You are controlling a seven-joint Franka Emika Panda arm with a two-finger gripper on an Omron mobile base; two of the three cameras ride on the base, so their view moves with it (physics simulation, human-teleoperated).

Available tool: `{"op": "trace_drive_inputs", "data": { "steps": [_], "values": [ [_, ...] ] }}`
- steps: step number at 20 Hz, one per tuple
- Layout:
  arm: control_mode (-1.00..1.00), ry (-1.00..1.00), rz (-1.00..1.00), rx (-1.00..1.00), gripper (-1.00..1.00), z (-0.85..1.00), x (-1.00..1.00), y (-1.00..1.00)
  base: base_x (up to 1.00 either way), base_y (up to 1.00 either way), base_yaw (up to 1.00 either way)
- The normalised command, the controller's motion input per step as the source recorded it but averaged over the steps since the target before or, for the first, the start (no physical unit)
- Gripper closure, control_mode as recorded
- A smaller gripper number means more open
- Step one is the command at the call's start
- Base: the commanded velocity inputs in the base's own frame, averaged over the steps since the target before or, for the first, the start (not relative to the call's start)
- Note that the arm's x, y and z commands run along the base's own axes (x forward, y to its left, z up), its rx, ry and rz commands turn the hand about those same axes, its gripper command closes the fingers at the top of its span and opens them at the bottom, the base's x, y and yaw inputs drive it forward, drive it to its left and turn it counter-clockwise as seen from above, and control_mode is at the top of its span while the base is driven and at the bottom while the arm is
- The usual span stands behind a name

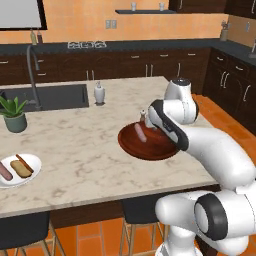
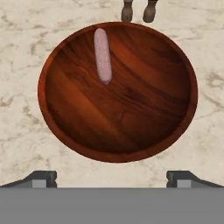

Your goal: Place one bun and one sausage from the bowl on each plate.

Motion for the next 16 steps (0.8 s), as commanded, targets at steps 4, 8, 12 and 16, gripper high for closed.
{"op": "trace_drive_inputs", "data": {
  "steps": [4,8,12,16],
  "values": [
    [-1.00,0.00,0.00,0.00,-1.00,-0.19,0.91,0.00,0.00,0.00,0.00],
    [-1.00,-0.03,0.00,0.00,-1.00,-0.40,0.65,0.01,0.00,0.00,0.00],
    [-1.00,-0.06,0.00,0.00,-1.00,-0.56,0.47,0.12,0.00,0.00,0.00],
    [-1.00,-0.01,0.00,0.01,-1.00,-0.34,0.21,0.00,0.00,0.00,0.00]
  ]
}}
